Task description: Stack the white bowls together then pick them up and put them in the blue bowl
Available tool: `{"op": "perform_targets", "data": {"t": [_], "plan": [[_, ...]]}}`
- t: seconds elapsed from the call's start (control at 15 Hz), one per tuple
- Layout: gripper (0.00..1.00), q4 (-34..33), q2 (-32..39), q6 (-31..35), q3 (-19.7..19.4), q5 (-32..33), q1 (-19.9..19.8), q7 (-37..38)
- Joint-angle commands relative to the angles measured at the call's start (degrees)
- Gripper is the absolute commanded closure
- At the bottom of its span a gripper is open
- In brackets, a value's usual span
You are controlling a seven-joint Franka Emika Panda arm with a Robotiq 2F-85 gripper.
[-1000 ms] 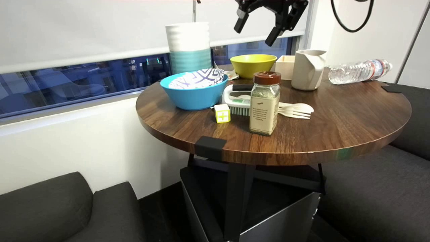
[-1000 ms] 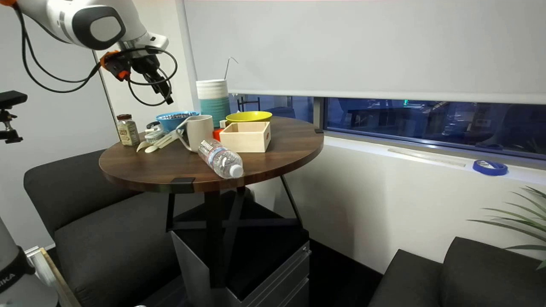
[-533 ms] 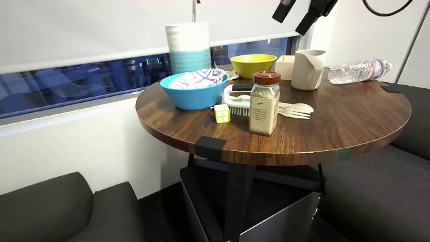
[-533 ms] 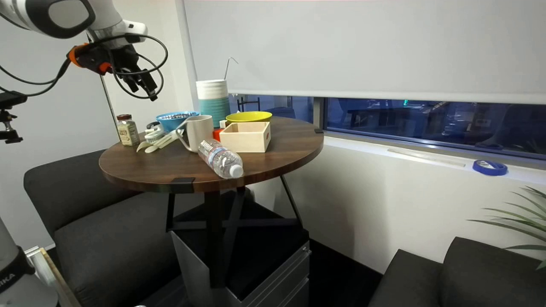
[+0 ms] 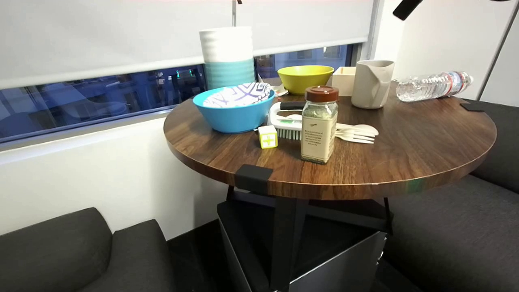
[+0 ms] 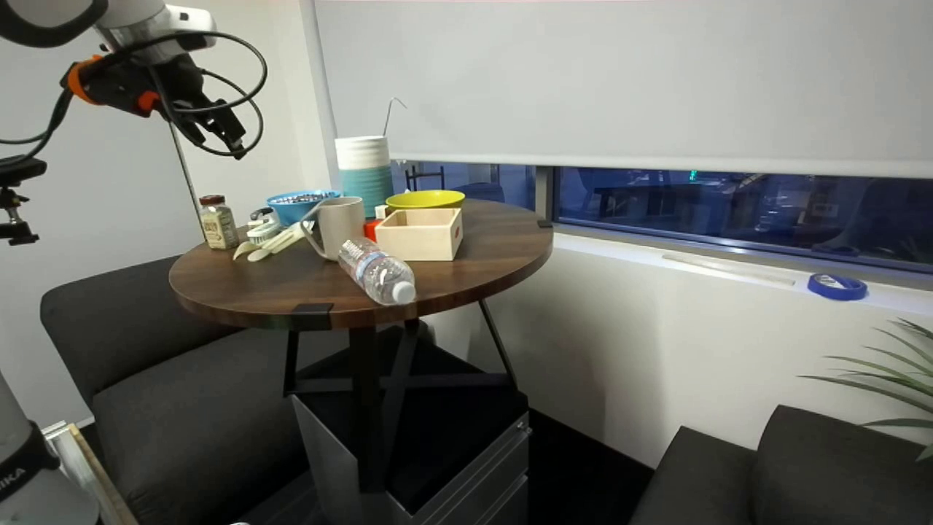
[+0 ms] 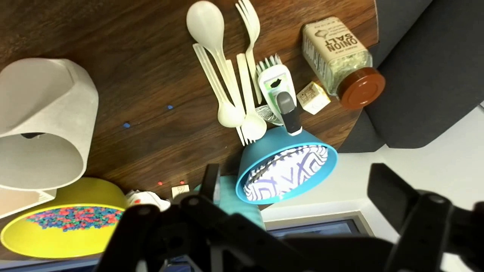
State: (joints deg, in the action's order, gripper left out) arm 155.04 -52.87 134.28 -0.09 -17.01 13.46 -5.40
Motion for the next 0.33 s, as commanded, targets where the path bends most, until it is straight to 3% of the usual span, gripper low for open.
{"op": "perform_targets", "data": {"t": [0.0,0.27], "plan": [[0.00,0.4,-1.5,-0.7,-0.3,0.2,0.0,-0.4],[0.00,1.9,-5.1,-1.9,-0.7,0.2,0.1,-1.0]]}}
